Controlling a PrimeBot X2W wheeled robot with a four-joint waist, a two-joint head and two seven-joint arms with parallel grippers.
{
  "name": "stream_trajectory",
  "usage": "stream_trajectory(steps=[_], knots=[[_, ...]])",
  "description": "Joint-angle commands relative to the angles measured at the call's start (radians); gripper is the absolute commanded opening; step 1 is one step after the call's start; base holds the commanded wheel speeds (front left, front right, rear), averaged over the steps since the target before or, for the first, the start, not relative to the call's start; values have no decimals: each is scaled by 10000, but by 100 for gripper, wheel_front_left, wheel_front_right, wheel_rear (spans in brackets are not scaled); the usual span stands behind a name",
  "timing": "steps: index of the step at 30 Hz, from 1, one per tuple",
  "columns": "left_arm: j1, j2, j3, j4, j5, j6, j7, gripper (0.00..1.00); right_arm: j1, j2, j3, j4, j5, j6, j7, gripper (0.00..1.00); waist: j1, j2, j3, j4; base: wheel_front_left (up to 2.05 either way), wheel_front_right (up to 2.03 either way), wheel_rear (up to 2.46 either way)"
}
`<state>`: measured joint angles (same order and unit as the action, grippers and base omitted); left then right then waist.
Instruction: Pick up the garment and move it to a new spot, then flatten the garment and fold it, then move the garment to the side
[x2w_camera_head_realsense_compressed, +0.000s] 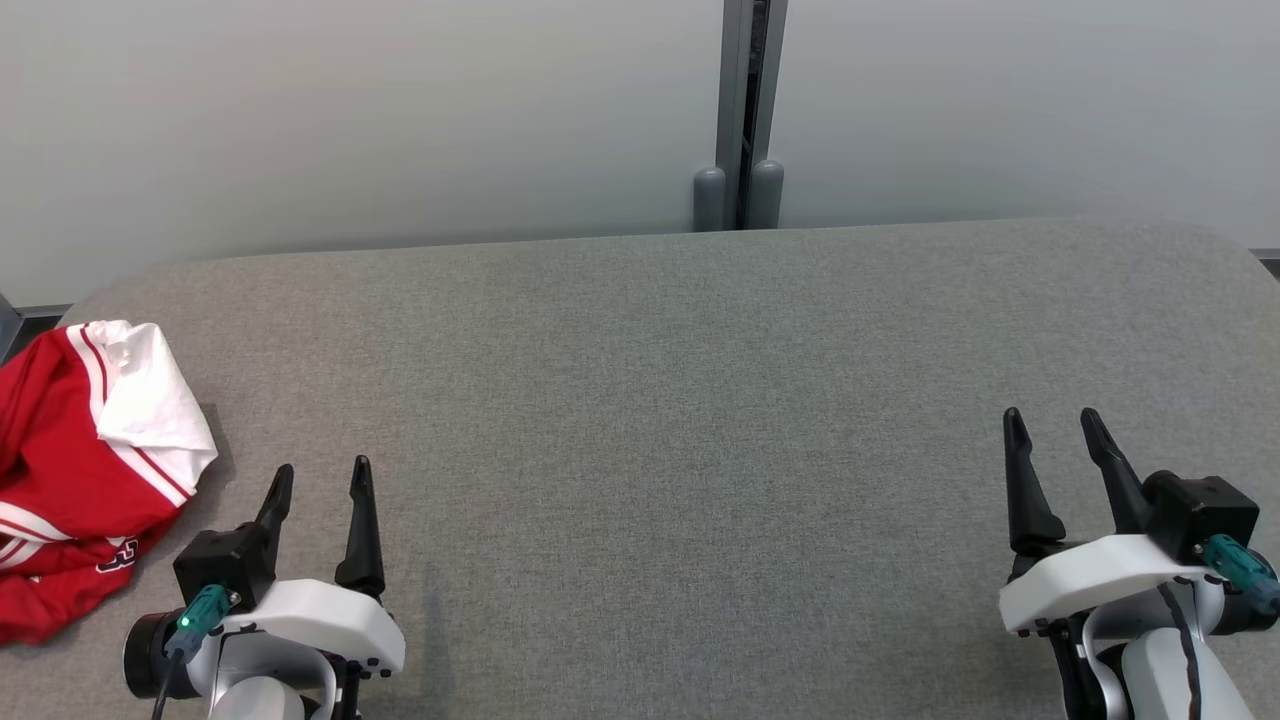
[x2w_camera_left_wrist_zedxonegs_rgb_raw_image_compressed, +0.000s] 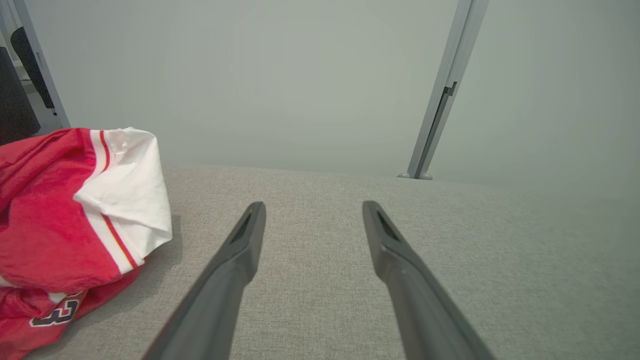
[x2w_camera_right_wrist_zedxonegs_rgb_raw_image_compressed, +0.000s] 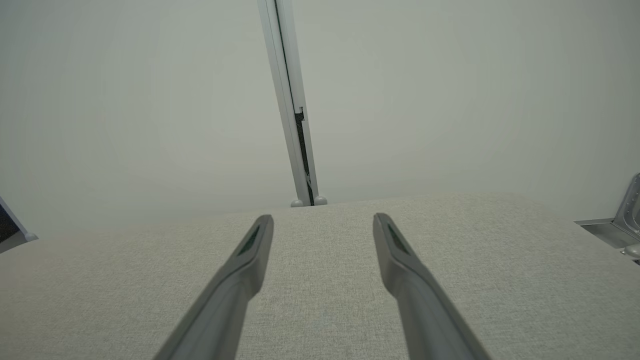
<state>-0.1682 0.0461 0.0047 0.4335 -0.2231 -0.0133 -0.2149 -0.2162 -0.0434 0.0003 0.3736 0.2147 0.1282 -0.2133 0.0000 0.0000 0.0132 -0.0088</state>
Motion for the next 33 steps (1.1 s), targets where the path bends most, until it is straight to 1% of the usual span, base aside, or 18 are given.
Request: stream_trajectory(steps=[1,23,27,33], knots=[[-171,72,-1,-8,232,73,-82,100,-152,-91,-37,9,-248,39,-110,100,0,0,-4,2,0,0,0],[-282,75,173,345,1812,311,-520,100,-197,-115,-184,395,-1884,35,-541,100,0,0,-21,-20,0,0,0],[-297,77,236,374,1739,313,-520,100,-159,-114,-238,410,-1888,35,-540,100,0,0,-27,9,0,0,0],[-295,67,309,397,1542,173,-518,100,-96,-112,-302,444,-1813,35,-534,100,0,0,-38,68,0,0,0]])
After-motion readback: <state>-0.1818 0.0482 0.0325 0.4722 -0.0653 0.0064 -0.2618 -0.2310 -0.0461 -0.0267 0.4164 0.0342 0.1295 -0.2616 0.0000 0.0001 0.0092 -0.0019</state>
